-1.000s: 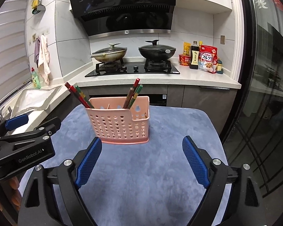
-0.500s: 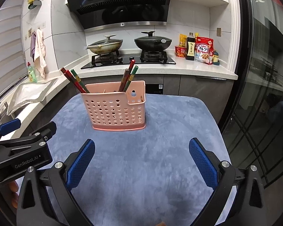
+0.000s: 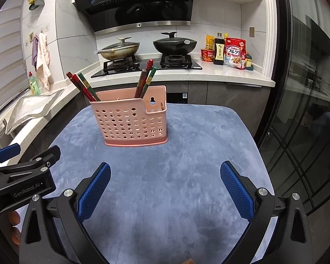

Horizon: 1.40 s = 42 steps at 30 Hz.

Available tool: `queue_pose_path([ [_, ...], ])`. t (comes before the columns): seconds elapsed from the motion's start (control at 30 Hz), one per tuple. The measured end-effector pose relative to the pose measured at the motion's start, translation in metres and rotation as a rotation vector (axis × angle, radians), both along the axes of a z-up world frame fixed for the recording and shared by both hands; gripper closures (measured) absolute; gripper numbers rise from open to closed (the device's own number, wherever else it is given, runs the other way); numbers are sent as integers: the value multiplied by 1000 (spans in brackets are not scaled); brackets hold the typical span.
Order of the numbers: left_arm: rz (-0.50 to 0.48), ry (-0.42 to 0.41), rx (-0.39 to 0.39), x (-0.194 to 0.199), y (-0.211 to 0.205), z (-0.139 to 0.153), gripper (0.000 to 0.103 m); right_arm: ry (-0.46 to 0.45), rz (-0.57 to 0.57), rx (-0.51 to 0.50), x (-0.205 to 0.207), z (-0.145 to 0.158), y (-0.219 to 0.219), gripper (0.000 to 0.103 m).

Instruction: Organize utensils

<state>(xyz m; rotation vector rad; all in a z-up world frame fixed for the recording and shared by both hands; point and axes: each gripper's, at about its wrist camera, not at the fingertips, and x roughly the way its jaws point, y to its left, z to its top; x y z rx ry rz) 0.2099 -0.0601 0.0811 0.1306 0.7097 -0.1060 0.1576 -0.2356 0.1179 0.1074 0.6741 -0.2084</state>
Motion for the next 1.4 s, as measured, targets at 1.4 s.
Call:
queue_pose_path([
  [1.4, 24, -1, 17, 0, -1, -2, 7, 7, 4, -1, 3, -3, 4, 7],
])
